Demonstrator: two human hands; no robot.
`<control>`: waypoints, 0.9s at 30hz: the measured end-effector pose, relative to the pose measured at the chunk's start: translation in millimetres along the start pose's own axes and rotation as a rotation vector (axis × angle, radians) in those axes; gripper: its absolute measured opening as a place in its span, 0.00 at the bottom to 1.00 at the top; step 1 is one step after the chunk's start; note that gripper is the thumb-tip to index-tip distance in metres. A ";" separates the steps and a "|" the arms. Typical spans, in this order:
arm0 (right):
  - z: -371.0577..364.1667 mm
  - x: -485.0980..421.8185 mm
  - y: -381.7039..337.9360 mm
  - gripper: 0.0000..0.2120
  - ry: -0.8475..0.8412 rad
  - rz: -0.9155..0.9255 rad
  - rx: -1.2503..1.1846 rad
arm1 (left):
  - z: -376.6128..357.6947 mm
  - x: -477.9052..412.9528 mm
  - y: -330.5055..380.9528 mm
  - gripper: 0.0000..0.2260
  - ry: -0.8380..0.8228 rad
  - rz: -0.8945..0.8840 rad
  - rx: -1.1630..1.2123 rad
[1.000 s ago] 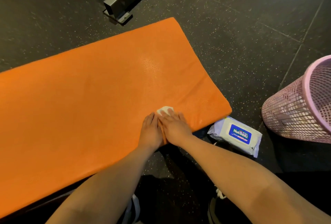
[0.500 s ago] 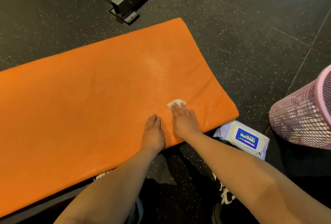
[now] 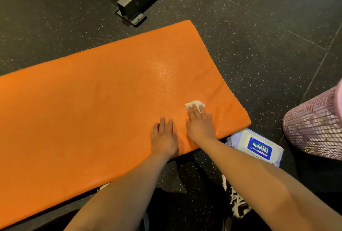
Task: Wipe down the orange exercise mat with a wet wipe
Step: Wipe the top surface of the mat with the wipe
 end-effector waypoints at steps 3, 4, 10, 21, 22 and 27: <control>-5.5 11.3 -25.8 0.27 -0.031 0.152 -0.057 | 0.1 -1.8 0.1 0.25 0.010 0.011 0.042; -7.5 15.5 -31.1 0.26 -0.048 0.233 -0.053 | -1.0 -1.9 1.2 0.25 0.023 0.002 0.052; 9.8 -1.3 18.7 0.26 -0.024 0.088 0.052 | -3.5 -3.7 6.1 0.26 0.044 0.008 -0.003; 2.0 -1.9 1.3 0.26 -0.084 0.209 0.004 | -0.8 -14.1 29.4 0.26 -0.003 0.033 -0.010; 3.6 -3.4 9.2 0.27 -0.074 0.142 0.015 | -1.1 -14.1 29.0 0.26 0.006 0.037 -0.015; 7.0 -2.4 4.0 0.26 -0.050 0.040 -0.016 | 0.0 -17.6 35.7 0.24 0.099 0.050 0.027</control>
Point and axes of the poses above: each hand's wrist, its own x-axis away from the middle knuckle, its own z-axis out of the back of the hand, y = z × x, the point moved 2 cm from there along -x, towards the middle knuckle, and after that the axes turned 12 degrees about x, right-handed, at the moved point
